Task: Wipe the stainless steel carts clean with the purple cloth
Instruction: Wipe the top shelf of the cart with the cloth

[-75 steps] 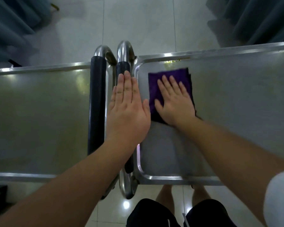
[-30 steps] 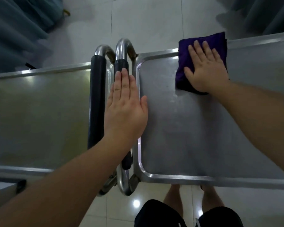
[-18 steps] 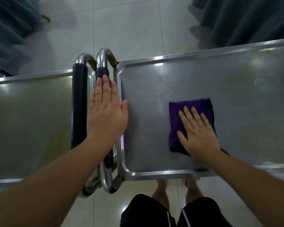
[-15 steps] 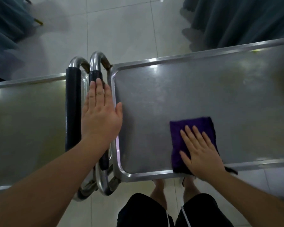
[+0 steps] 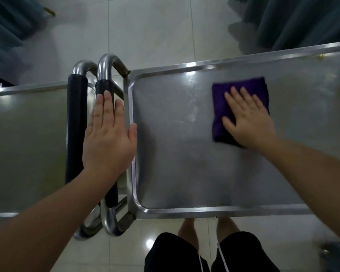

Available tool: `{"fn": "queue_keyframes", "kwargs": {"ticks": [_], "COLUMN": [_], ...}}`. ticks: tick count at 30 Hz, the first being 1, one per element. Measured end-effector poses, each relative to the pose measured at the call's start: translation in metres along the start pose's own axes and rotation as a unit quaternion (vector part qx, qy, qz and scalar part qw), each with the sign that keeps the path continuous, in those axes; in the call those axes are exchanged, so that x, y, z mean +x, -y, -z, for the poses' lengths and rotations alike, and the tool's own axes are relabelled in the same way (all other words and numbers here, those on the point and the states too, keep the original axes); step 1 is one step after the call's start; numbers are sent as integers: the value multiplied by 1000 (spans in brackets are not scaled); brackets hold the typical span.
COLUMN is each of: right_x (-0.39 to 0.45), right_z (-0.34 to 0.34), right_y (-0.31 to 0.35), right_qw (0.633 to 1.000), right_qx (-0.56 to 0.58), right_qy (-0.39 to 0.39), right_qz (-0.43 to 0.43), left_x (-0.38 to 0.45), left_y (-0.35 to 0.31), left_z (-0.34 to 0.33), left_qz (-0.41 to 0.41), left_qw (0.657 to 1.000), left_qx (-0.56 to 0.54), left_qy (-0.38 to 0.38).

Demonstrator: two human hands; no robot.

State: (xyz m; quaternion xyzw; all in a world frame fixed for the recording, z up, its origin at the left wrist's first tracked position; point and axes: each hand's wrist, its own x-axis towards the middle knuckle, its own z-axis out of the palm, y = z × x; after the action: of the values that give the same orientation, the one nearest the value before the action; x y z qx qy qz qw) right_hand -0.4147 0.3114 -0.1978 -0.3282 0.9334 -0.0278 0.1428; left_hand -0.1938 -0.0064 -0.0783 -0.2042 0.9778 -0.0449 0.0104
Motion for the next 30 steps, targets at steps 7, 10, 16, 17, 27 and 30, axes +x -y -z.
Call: {"fn": "queue_keyframes", "kwargs": {"ticks": [7,10,16,17,27,30], "right_x": [87,68,-55,-85,-189,-122], "right_z": [35,37,6,-1,-32,-15], "right_y": [-4,-1,7,7,-20,-38], "right_qw": [999,999,1000,999,996,998], "right_qx": [23,25,12,13,-17,-24], "right_qy": [-1,10,25,37,70,37], "right_qz": [-29,-25,-9,-4,48,45], "left_x": [0,1,2,2,1,1], "left_y": [1,-1,-5,-6,-6,-3], "left_z": [-3,0,10,12,10,7], "left_qz": [3,7,10,10,19,18], "left_qw": [1000,1000,999,999,999,999], "left_qx": [8,12,11,9,-12,-5], "left_qy": [-9,2,28,31,33,28]}}
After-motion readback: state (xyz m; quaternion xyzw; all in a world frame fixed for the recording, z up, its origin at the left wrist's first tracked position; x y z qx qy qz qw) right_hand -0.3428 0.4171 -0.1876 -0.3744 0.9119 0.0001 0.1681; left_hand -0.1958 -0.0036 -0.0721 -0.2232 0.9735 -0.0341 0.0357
